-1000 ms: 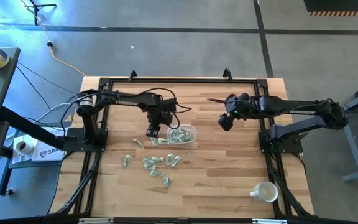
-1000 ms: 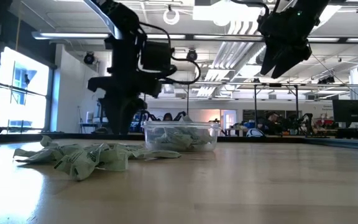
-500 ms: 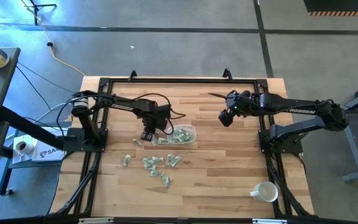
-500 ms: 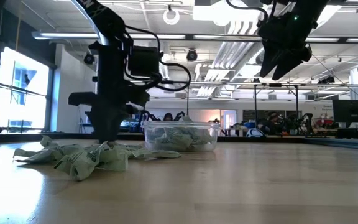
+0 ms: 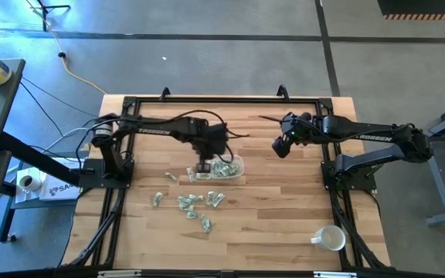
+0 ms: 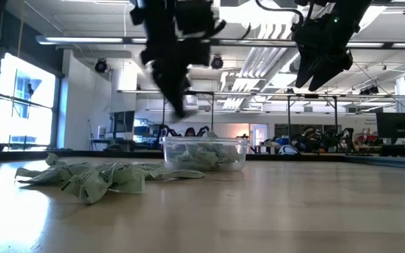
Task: Pick and place Stevia / Truvia into bins
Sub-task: Put the stevia packet into the transparent container
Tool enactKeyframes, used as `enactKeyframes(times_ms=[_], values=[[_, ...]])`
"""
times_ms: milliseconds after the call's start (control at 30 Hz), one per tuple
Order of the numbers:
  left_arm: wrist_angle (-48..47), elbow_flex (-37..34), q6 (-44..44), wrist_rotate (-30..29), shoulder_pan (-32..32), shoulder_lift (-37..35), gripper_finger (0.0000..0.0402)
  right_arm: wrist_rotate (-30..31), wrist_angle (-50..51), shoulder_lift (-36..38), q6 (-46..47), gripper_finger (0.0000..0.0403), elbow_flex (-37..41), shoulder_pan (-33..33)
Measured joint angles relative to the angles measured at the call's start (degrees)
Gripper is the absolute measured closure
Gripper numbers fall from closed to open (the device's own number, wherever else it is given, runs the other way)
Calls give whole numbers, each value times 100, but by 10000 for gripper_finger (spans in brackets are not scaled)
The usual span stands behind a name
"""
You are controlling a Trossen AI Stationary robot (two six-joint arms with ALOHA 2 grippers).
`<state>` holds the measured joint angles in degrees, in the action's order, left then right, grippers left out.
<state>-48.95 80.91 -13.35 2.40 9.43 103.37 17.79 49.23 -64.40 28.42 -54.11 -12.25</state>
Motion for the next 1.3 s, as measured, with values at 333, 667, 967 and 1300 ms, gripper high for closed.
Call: enactKeyframes(times_ms=[333, 667, 967, 1300], values=[[1015, 250, 704, 383, -274, 690, 378, -38, 66, -2, -39, 89, 0, 0], [665, 320, 1369, 301, -272, 1002, 328, -27, 97, -2, -41, 89, -2, 0], [196, 820, 1317, 135, -271, 979, 257, 76, 102, -2, -66, 89, -2, 0], [-181, 1005, 905, 192, -268, 973, 214, 105, 109, -2, -171, 89, -2, 0]])
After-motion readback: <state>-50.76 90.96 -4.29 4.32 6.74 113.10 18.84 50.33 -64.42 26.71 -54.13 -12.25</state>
